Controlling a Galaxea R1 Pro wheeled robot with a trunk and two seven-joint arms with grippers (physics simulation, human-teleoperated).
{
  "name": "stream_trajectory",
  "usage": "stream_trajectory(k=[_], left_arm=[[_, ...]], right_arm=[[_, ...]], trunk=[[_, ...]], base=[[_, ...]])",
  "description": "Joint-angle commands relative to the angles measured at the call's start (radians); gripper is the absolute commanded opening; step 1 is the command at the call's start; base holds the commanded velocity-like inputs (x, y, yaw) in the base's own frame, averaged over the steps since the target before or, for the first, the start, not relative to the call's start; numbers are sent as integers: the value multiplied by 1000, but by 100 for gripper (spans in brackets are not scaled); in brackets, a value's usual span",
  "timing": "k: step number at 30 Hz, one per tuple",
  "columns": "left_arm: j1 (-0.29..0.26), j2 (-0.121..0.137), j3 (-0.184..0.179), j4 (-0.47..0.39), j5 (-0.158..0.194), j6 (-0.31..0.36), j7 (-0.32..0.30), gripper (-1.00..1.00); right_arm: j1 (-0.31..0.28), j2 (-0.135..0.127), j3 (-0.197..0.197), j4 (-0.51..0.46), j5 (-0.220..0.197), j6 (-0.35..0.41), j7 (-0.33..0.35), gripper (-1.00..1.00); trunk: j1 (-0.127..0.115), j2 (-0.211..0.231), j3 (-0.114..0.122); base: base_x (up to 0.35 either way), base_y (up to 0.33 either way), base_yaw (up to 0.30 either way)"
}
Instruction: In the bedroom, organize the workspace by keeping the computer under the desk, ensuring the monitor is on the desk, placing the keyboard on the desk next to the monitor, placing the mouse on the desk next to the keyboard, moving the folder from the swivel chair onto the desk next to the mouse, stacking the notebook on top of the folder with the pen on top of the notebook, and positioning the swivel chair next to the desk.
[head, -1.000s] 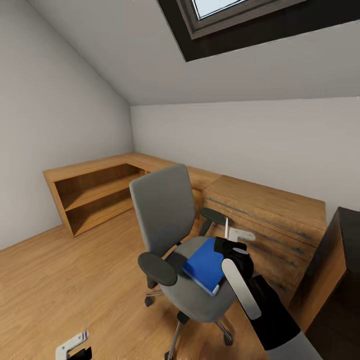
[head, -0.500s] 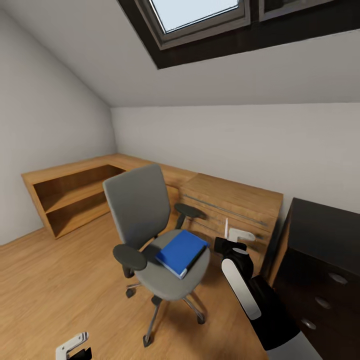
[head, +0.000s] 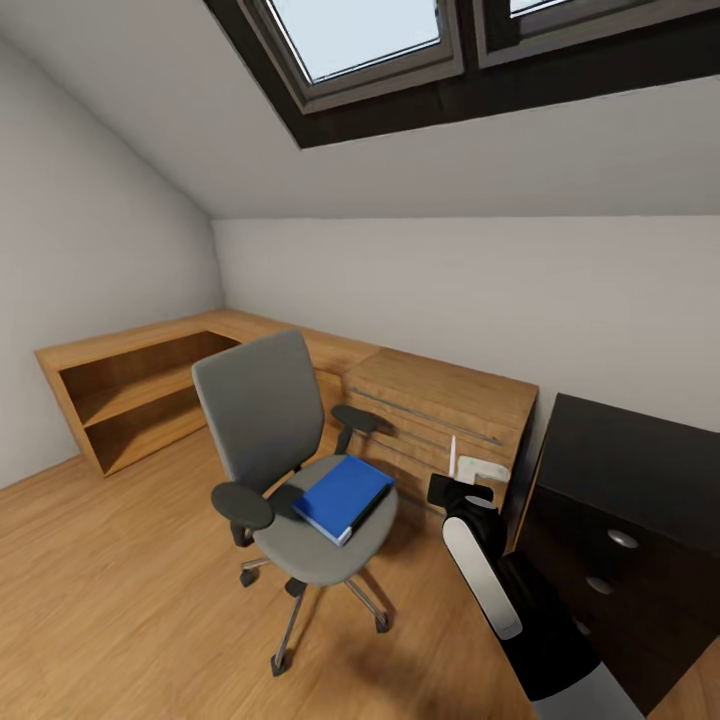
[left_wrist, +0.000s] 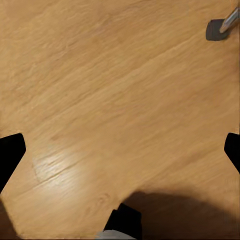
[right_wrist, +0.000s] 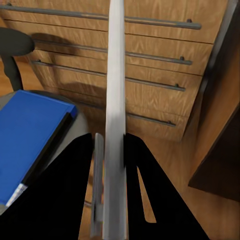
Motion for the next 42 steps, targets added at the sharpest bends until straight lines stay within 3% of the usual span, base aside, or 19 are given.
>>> stream_trajectory(k=[1,2,5,13,18,22,24,26,28,30,32,33,35,36,38,39,41,42], left_arm=[[-1,-19,-6,29,-26,3,5,100],[-2,-31,-6,43,-52,2,3,100],[-2,-39,-6,51,-72,2,3,100],[-2,-45,-6,54,-83,1,2,100],[-2,-48,-6,54,-85,1,2,100],[-2,-50,-6,54,-85,0,2,100],[-2,-51,-6,54,-85,-1,2,100],[-2,-51,-5,54,-85,-1,2,100],[-2,-52,-5,54,-85,-1,2,100],[-2,-60,-5,54,-84,-1,2,100],[-2,-65,-6,56,-84,-1,2,100],[-2,-73,-8,60,-84,-1,2,100],[-2,-77,-8,63,-84,-1,2,100],[-2,-76,-7,66,-85,-1,2,100],[-2,-76,-7,66,-85,-1,2,100],[-2,-77,-7,66,-86,-37,2,100],[-2,-78,-8,66,-85,-106,2,100],[-2,-79,-19,66,-84,-137,3,100]], right_arm=[[-1,-2,0,-1,-7,3,-9,-100],[-1,-3,0,0,-7,2,-8,-100],[-1,-4,-1,2,-7,0,-7,-100],[-1,-7,-11,2,0,-1,-2,-100],[-45,-40,-87,11,2,27,-3,-100],[-212,-91,-201,114,-14,168,27,-100],[-326,-133,-280,239,-23,252,91,-100],[-418,-183,-319,353,-27,298,149,-100],[-540,-255,-344,519,-30,345,224,-100],[-711,-335,-354,743,-28,401,297,-100],[-824,-373,-350,897,-25,416,316,-100],[-923,-391,-330,1010,-16,424,323,-100],[-973,-403,-300,1084,-10,427,329,-100],[-1019,-432,-213,1220,-5,430,381,-100],[-1026,-450,-155,1281,-5,430,442,-100],[-1026,-477,-63,1333,-4,429,564,-100],[-1023,-487,-32,1372,0,420,621,-100],[-1018,-490,-22,1387,21,415,642,-100]], trunk=[[-4,7,2],[-8,14,5],[-19,35,15],[-50,91,40],[-69,126,55],[-85,154,68],[-92,168,74],[-100,182,80],[-108,196,87],[-115,210,93],[-123,224,99],[-127,231,102],[-134,245,109],[-138,252,112],[-138,252,112],[-138,252,112],[-138,252,112],[-138,252,112]], base=[[-2,-2,0],[0,0,0],[0,0,0],[0,0,0],[0,0,0],[0,0,0],[0,0,0],[0,0,0],[0,0,0],[0,0,0],[0,0,0],[0,0,0],[0,0,0],[0,0,0],[0,0,0],[0,0,0],[0,0,0],[0,0,0]])
